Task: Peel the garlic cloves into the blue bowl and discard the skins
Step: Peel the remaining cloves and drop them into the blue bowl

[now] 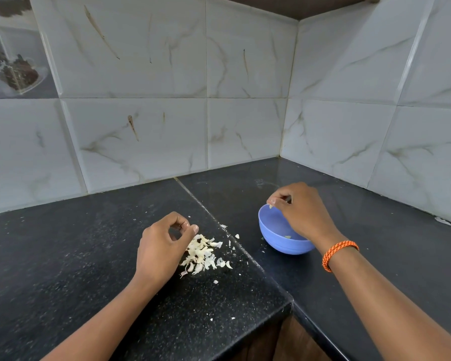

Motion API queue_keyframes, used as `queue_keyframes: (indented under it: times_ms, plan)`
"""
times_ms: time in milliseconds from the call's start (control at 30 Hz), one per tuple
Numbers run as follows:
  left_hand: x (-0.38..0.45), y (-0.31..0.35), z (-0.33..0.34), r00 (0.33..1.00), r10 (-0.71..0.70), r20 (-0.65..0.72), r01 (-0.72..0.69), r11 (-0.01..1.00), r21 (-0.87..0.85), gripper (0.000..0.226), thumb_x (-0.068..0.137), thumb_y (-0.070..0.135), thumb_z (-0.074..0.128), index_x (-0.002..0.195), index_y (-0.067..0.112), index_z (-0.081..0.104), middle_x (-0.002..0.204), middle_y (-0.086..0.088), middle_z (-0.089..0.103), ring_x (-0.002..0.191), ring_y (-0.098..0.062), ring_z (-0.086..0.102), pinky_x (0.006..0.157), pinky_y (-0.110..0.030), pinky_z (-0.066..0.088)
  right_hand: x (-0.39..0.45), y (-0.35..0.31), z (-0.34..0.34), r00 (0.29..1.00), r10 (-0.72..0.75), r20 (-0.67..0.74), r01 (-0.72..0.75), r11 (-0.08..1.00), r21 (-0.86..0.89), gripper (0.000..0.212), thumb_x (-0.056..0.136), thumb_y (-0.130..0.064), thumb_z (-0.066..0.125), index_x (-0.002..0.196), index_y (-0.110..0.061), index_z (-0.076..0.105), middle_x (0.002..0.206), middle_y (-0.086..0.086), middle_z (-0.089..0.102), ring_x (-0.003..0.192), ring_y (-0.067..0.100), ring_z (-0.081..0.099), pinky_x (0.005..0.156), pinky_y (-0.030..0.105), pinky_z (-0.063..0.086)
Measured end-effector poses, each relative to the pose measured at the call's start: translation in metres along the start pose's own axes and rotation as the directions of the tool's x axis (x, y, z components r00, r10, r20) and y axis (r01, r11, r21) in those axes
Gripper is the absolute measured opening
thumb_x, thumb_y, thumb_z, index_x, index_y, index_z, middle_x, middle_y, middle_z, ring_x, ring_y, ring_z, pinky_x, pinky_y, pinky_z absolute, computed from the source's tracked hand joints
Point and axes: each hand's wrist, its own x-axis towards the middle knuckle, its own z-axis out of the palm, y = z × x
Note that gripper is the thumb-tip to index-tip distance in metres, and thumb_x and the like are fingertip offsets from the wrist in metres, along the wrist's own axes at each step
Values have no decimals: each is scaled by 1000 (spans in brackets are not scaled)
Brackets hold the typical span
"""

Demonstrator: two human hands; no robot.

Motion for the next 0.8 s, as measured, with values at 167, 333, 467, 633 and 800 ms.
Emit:
queue_keyframes:
  times_ms: [167,333,467,633,800]
  plan:
    - [0,1,1,1000,0,0,0,998,-62,17,95,29,82,84,29,70,83,11,76,44,-16,62,54,-33,55,-1,0,-1,1000,12,1,-12,1000,24,19,96,-11,75,90,-28,81,84,-17,74,87,3,69,83,35,57]
    - [2,0,0,1000,-25,4,26,994,-110,19,93,24,86,96,31,69,84,9,77,46,-19,64,53,-26,53,-4,-9,2,998,3,-59,2,996,91,20,98,-10,69,95,-25,82,83,-15,76,83,3,72,79,31,57]
    - [3,1,-2,999,-47,12,48,986,-159,21,92,15,85,98,28,69,86,8,79,48,-21,67,51,-25,54,-20,-31,20,994,-108,-36,112,982,150,17,100,-15,68,99,-26,81,84,-18,76,83,0,70,77,29,55]
    - [2,-2,-1,998,-18,54,25,990,-139,14,99,16,78,101,28,73,84,12,81,42,-23,63,51,-38,58,-50,-52,58,956,-259,138,254,966,52,21,105,-39,62,91,-28,74,87,-14,69,79,4,63,73,40,56]
    - [3,-6,1,999,49,22,-50,998,48,12,100,28,76,102,41,77,81,29,77,64,-7,71,61,-34,55,-72,-49,95,957,-258,132,256,966,31,24,103,-43,66,86,-27,75,96,-13,53,91,6,55,68,27,46]
